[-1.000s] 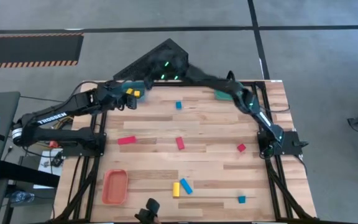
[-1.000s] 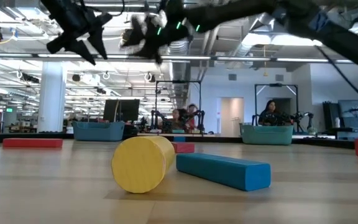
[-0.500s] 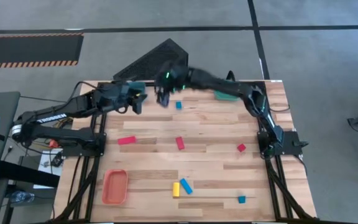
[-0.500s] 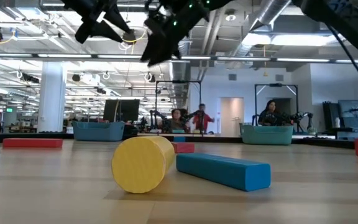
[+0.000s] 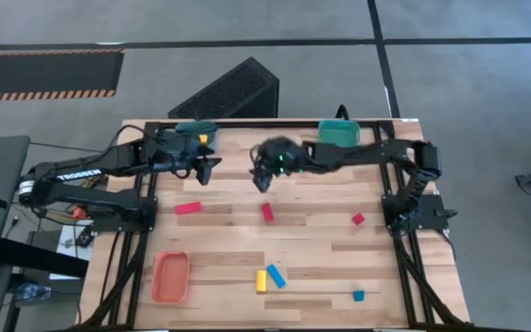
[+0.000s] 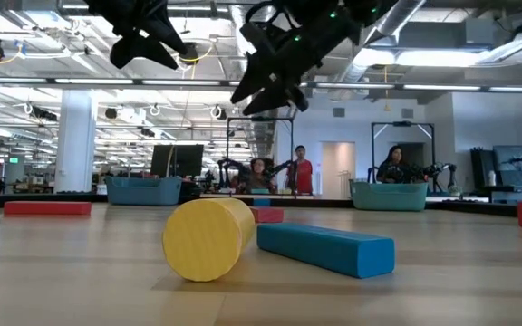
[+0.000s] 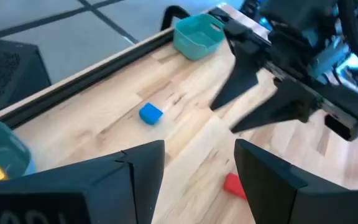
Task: Sort & place blocks by color
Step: Put the yellow block into the blue bin
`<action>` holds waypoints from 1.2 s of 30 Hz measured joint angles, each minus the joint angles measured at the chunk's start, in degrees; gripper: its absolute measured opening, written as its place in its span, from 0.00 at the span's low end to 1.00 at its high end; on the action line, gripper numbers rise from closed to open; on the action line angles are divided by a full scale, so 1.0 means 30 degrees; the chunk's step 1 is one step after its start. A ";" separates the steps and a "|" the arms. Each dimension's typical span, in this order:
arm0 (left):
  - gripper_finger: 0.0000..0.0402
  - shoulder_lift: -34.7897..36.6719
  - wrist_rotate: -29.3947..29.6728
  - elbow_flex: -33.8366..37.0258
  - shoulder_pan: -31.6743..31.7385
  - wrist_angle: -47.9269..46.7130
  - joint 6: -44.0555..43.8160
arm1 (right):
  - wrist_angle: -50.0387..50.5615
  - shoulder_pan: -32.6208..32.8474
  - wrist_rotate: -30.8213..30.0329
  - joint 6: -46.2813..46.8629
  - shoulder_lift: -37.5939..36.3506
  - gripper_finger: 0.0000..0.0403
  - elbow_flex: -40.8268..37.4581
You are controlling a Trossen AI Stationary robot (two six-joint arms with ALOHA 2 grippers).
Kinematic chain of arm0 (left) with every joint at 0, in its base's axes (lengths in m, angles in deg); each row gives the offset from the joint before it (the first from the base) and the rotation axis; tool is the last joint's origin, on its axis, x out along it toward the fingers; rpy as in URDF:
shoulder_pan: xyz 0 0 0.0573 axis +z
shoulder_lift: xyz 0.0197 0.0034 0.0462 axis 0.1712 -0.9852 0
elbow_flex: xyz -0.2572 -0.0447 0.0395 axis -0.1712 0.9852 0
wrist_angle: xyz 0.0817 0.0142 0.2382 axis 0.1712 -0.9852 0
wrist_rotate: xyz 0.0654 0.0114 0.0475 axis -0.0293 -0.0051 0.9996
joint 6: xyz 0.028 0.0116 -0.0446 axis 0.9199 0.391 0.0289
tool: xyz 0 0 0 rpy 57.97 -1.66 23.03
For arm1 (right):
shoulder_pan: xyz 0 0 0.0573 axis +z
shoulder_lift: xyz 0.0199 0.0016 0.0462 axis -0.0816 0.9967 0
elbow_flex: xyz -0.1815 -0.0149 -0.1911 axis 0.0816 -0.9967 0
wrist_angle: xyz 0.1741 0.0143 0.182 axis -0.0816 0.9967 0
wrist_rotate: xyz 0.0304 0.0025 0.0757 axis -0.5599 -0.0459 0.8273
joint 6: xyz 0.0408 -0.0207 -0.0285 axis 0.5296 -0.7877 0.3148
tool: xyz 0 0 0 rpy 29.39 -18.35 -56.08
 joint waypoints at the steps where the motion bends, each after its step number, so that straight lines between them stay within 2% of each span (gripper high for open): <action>1: 0.45 -0.0099 -0.0358 0.0000 0.0002 0.0059 0.0423 | 0.0027 0.0438 -0.0395 0.0011 -0.0093 0.49 -0.0297; 7: 0.45 -0.0982 -0.1232 0.0000 -0.0006 0.0126 0.1860 | 0.1052 0.3345 -0.1111 0.1786 0.0162 0.45 -0.0695; 11: 0.45 -0.1620 -0.1351 0.0000 -0.0004 0.0206 0.2645 | 0.0766 0.5472 -0.2381 0.3271 0.1177 0.44 -0.0705; 16: 0.45 -0.2164 -0.2833 0.0000 -0.0105 0.0397 0.2802 | 0.1230 0.7587 -0.2828 0.6154 0.2000 0.43 -0.0715; 20: 0.45 -0.2171 -0.1691 0.0000 -0.0726 0.1022 0.2918 | 0.2203 0.8924 -0.3470 0.7977 0.2192 0.43 -0.0712; 24: 0.45 -0.2135 -0.1325 0.0000 -0.1426 0.2446 0.3121 | 0.3352 0.9924 -0.3144 0.8847 0.2057 0.43 -0.0636; 29: 0.45 -0.2127 -0.1646 0.0000 -0.2640 0.3186 0.2840 | 0.3858 1.1051 -0.2283 0.5207 0.1942 0.45 0.0191; 32: 0.45 -0.2127 -0.1492 0.0000 -0.3495 0.3042 0.2873 | 0.3617 1.1528 -0.1675 -0.0455 0.2028 0.48 0.0613; 34: 0.45 -0.2127 -0.0289 0.0000 -0.4214 0.2643 0.2737 | 0.3587 1.1764 -0.1352 -0.4513 0.2032 0.52 0.0731; 36: 0.45 -0.2084 0.1883 0.0000 -0.5159 0.2085 0.1945 | 0.3671 1.1827 -0.1338 -0.7660 0.2039 0.56 0.0727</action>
